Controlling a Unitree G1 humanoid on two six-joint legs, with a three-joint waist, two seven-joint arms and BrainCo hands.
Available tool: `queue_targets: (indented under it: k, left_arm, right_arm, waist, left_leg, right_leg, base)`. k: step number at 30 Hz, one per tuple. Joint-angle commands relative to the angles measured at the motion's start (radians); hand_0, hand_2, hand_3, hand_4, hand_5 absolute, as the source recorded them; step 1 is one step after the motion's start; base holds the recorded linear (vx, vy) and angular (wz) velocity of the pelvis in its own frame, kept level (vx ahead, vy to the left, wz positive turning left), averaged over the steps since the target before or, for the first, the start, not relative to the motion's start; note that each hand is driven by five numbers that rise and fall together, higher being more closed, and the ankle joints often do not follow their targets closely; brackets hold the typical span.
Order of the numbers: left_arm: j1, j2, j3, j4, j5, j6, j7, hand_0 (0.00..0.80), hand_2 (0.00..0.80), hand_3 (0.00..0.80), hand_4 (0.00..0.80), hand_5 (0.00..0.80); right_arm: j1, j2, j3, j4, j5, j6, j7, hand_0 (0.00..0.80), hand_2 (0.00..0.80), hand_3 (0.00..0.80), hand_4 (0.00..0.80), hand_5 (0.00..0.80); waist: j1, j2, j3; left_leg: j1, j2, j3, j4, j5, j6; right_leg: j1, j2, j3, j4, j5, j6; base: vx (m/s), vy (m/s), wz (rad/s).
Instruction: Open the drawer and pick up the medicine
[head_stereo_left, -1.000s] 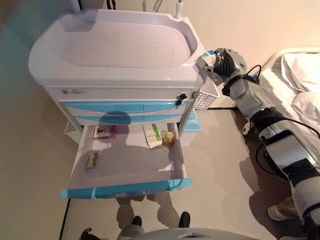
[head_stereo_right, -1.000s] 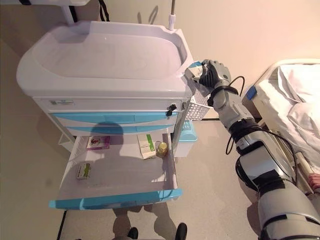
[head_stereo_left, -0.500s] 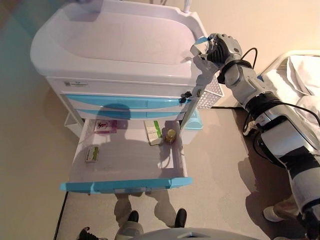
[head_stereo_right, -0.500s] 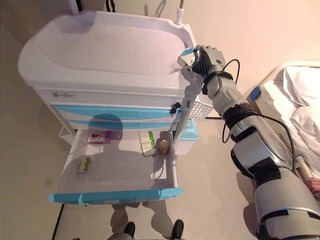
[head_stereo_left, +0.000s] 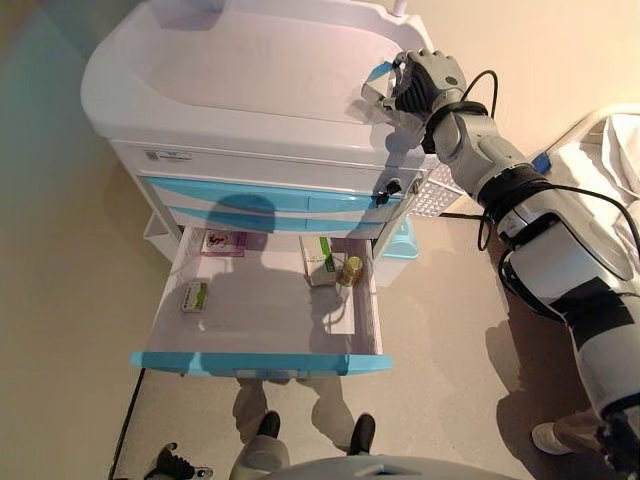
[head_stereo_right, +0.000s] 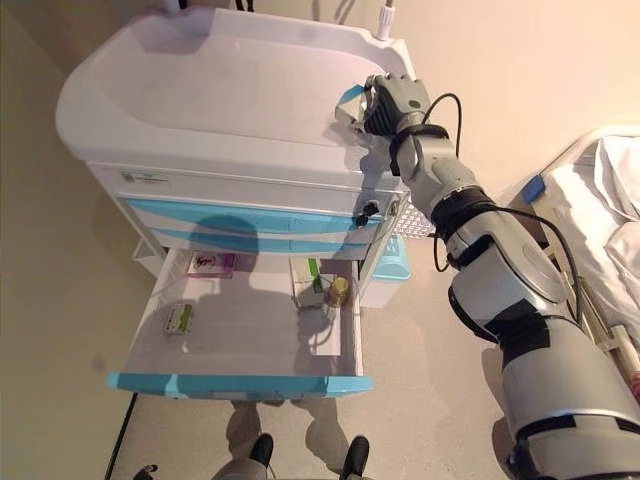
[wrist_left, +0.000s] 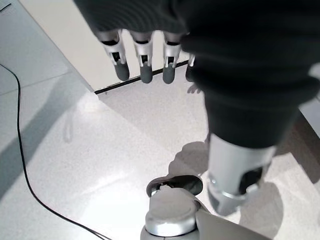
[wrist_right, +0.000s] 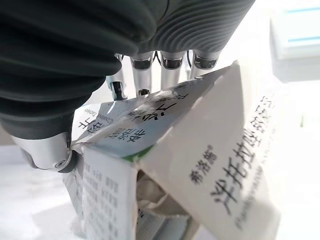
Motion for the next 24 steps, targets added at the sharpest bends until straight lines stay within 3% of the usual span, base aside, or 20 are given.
queue_targets:
  k: [1, 24]
  left_arm:
    - [-0.048, 0.043, -0.020, 0.028, -0.025, -0.008, 0.020, 0.000, 0.000, 0.000, 0.000, 0.000]
    - [-0.073, 0.058, -0.047, 0.016, -0.018, -0.018, 0.017, 0.000, 0.000, 0.000, 0.000, 0.000]
  right_arm:
    - [-0.163, -0.007, 0.067, 0.089, -0.024, -0.012, -0.035, 0.800, 0.800, 0.800, 0.800, 0.800]
    - [-0.221, -0.029, 0.182, 0.022, -0.178, -0.028, -0.052, 0.800, 0.800, 0.800, 0.800, 0.800]
  waist:
    - [0.015, -0.025, 0.012]
    - [0.050, -0.032, 0.031]
  left_leg:
    - [-0.051, -0.045, -0.042, -0.049, 0.068, 0.032]
    - [-0.082, -0.053, -0.083, -0.051, 0.083, 0.028]
  right_leg:
    - [0.060, -0.016, -0.004, 0.029, -0.043, 0.089]
    - [0.049, -0.024, -0.045, 0.031, -0.047, 0.091]
  base:
    - [0.009, -0.010, 0.05]
    - [0.004, -0.003, 0.07]
